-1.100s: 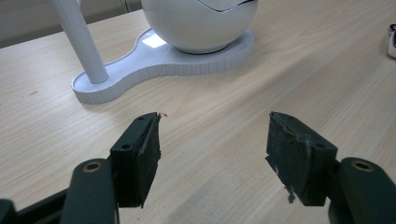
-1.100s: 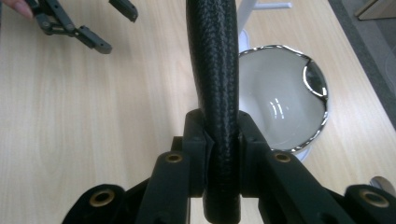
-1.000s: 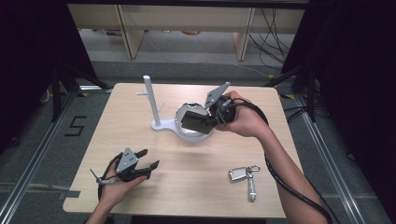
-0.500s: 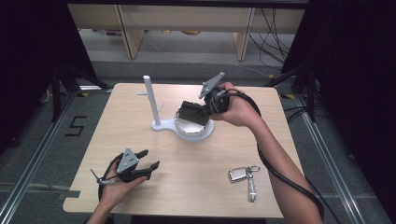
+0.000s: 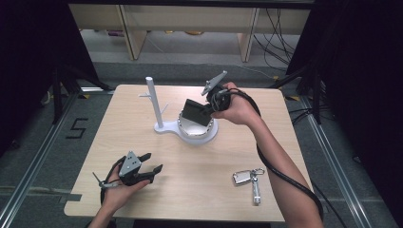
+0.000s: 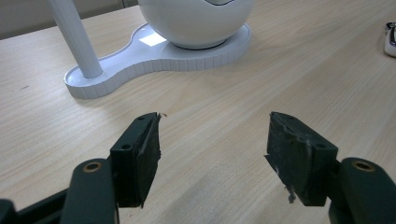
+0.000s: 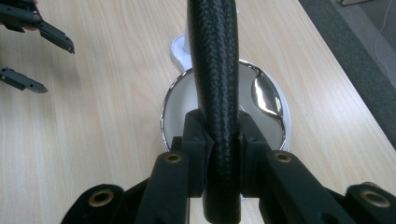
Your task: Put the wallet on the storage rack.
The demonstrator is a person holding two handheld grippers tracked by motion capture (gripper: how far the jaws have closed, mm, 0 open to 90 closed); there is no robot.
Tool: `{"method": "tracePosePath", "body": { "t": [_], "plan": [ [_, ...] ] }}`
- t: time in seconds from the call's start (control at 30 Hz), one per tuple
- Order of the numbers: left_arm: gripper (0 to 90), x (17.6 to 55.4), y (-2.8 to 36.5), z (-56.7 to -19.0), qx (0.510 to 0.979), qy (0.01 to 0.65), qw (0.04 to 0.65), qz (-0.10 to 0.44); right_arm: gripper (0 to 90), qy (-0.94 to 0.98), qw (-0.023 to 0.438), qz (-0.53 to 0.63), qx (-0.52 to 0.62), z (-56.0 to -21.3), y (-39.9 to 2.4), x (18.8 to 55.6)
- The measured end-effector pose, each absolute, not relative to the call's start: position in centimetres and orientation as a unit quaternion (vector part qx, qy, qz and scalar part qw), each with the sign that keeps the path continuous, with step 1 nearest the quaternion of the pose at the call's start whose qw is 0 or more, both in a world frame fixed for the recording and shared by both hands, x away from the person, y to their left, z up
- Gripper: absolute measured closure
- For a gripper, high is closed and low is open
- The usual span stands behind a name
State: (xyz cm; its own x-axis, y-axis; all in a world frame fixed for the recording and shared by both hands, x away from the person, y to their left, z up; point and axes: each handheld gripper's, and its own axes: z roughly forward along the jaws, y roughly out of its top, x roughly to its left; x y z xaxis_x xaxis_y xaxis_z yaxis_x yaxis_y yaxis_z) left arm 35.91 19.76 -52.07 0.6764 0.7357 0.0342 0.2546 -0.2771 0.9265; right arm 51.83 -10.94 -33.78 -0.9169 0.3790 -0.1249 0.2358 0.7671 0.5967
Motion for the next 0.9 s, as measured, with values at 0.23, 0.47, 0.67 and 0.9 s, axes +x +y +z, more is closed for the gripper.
{"method": "tracePosePath", "body": {
  "t": [0.23,0.47,0.67,0.9],
  "plan": [
    [34.3,35.8,19.7,-52.1,0.767,0.324,0.501,0.237,78.0,0.931,0.116,0.298,0.175,-34.8,-10.6,52.6],
    [34.2,35.8,19.7,-52.1,0.765,0.325,0.503,0.236,77.8,0.935,0.101,0.289,0.177,-35.7,-10.1,53.1],
    [34.3,35.8,19.7,-52.2,0.764,0.326,0.504,0.237,77.3,0.936,0.078,0.286,0.193,-36.5,-9.9,53.2],
    [34.2,35.8,19.7,-52.2,0.764,0.326,0.503,0.236,75.8,0.932,0.069,0.286,0.21,-37.5,-9.9,53.9]
  ]
}}
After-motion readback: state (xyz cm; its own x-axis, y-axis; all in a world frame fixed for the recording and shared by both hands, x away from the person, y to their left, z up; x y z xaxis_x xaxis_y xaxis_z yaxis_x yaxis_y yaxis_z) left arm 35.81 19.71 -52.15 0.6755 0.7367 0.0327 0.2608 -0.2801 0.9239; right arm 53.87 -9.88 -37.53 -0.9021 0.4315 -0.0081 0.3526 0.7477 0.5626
